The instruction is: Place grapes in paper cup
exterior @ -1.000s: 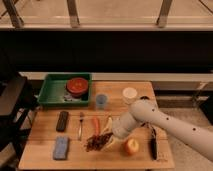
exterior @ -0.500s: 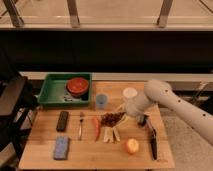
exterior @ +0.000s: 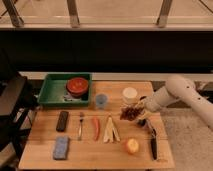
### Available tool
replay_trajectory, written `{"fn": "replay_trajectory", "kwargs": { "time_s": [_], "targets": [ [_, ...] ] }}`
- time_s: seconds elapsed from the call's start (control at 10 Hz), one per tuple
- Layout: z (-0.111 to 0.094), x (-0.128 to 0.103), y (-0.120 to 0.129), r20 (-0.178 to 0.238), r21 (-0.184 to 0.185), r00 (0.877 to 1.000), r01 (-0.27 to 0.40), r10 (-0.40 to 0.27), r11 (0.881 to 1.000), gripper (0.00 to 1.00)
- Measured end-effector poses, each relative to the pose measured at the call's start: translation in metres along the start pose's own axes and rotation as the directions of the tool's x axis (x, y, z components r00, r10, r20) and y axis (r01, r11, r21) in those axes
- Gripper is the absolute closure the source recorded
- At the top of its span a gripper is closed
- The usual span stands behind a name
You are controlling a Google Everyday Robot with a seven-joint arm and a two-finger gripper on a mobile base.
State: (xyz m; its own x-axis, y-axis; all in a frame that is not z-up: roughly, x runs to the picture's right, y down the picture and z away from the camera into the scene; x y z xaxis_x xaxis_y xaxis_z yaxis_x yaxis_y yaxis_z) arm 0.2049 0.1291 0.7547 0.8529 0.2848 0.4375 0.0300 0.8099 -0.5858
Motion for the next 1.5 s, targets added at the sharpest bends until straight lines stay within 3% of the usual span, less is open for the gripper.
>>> {"fn": "replay_trajectory", "kwargs": {
  "time_s": [0.1, 0.7, 0.9, 1.1, 1.5],
  "targets": [
    [-0.007, 0.016, 0.003, -0.012, -0.008, 1.000, -0.026, 0.026, 1.000, 1.00],
    [-0.007, 0.017, 0.002, -0.030, -0.001, 0.999, -0.027, 0.027, 1.000, 1.00],
    [-0.016, 0.028, 0.003, -0.067, 0.029, 0.995, -0.069, 0.071, 0.997, 1.00],
    [-0.037, 0.056, 0.001, -0.099, 0.075, 0.986, -0.126, 0.133, 0.989, 1.00],
    [-0.094, 0.120, -0.019, -0.170, 0.186, 0.953, -0.219, 0.251, 0.958, 1.00]
  ]
}}
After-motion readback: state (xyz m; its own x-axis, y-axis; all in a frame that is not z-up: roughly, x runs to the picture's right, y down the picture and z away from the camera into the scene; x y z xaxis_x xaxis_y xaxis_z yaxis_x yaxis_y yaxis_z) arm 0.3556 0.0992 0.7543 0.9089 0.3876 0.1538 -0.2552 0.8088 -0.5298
